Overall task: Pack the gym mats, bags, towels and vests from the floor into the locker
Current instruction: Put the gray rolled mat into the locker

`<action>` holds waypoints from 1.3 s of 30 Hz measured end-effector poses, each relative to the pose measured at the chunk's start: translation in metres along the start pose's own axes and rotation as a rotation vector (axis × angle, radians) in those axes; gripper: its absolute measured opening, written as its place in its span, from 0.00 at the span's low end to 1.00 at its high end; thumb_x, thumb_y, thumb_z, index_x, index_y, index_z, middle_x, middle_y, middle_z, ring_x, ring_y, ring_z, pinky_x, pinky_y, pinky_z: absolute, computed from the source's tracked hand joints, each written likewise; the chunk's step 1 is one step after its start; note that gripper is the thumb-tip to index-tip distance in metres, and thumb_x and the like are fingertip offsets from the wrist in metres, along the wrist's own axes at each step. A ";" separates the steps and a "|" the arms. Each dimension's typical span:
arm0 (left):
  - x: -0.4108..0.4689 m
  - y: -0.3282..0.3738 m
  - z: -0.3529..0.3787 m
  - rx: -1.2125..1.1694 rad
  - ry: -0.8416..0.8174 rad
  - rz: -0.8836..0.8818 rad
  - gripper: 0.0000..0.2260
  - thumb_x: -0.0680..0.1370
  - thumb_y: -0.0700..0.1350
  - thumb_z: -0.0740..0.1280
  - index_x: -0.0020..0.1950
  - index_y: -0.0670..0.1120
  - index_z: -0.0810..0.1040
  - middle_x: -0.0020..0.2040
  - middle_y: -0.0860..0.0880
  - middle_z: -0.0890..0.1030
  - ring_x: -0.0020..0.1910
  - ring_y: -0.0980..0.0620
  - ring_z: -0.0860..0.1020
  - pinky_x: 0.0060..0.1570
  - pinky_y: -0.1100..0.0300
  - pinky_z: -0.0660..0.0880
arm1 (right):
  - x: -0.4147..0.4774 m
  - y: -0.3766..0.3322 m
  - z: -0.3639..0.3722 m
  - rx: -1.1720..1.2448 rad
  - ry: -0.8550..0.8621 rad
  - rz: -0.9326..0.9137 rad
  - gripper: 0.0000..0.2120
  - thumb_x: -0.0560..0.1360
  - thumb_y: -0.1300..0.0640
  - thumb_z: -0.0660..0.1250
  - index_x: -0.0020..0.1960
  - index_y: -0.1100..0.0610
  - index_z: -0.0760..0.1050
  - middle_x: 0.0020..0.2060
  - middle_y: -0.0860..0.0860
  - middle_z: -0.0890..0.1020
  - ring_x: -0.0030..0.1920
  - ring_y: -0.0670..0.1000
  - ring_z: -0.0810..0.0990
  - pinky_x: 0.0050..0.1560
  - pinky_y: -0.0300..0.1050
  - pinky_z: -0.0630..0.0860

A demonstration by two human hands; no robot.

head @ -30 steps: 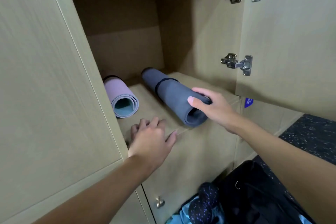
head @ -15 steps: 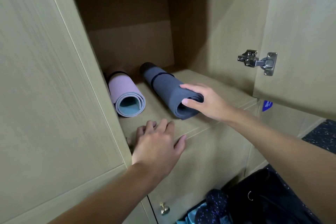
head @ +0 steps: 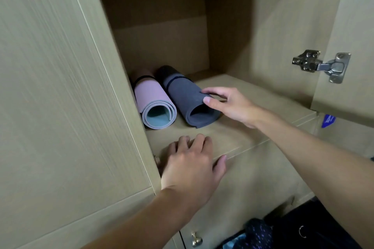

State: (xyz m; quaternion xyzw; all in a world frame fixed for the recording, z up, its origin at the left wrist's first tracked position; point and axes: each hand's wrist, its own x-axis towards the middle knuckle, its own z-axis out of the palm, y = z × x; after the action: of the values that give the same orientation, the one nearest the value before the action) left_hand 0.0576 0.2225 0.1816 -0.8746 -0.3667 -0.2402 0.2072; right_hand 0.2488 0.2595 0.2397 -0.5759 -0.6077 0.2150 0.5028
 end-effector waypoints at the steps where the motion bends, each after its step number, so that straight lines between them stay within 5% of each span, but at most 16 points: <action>1: 0.000 0.000 0.002 0.005 0.005 -0.003 0.21 0.76 0.61 0.56 0.49 0.47 0.81 0.44 0.50 0.79 0.44 0.43 0.78 0.41 0.49 0.76 | 0.006 0.000 0.006 0.000 -0.011 -0.009 0.15 0.79 0.54 0.69 0.65 0.51 0.77 0.59 0.44 0.79 0.63 0.42 0.74 0.63 0.33 0.67; 15: -0.001 0.002 -0.002 -0.005 -0.011 0.007 0.22 0.76 0.60 0.56 0.52 0.46 0.81 0.46 0.50 0.80 0.45 0.43 0.79 0.42 0.49 0.76 | 0.019 0.011 0.011 0.053 -0.041 0.001 0.22 0.77 0.57 0.71 0.70 0.51 0.74 0.60 0.49 0.81 0.59 0.44 0.77 0.67 0.39 0.70; 20: -0.001 0.002 -0.001 0.003 -0.012 0.011 0.22 0.77 0.60 0.56 0.53 0.45 0.81 0.47 0.50 0.80 0.46 0.42 0.79 0.42 0.49 0.76 | 0.019 0.013 0.014 0.055 -0.006 -0.021 0.24 0.76 0.59 0.71 0.71 0.56 0.72 0.58 0.48 0.80 0.56 0.43 0.79 0.58 0.30 0.74; 29: -0.002 0.002 -0.001 0.022 0.010 0.009 0.23 0.77 0.60 0.56 0.53 0.44 0.82 0.46 0.49 0.80 0.45 0.42 0.79 0.40 0.50 0.75 | 0.036 0.016 0.027 0.043 0.097 -0.030 0.21 0.76 0.60 0.72 0.68 0.62 0.75 0.60 0.51 0.80 0.60 0.43 0.76 0.65 0.37 0.72; 35: -0.002 0.002 -0.001 0.008 -0.008 0.007 0.23 0.77 0.60 0.55 0.53 0.45 0.81 0.45 0.49 0.79 0.44 0.43 0.79 0.40 0.50 0.75 | 0.041 0.014 0.033 0.040 0.117 0.008 0.22 0.75 0.61 0.72 0.69 0.62 0.75 0.61 0.51 0.80 0.61 0.43 0.75 0.55 0.21 0.68; 39: -0.002 0.003 -0.003 -0.008 -0.029 0.007 0.23 0.77 0.60 0.55 0.52 0.45 0.81 0.44 0.49 0.79 0.44 0.42 0.79 0.40 0.50 0.75 | 0.028 0.007 0.031 0.016 0.101 0.036 0.27 0.76 0.60 0.72 0.72 0.61 0.70 0.65 0.52 0.77 0.65 0.43 0.72 0.65 0.30 0.66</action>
State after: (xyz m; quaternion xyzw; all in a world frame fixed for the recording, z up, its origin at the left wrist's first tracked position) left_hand 0.0576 0.2177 0.1823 -0.8800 -0.3659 -0.2283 0.1993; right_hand 0.2300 0.2965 0.2313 -0.5930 -0.5693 0.1995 0.5334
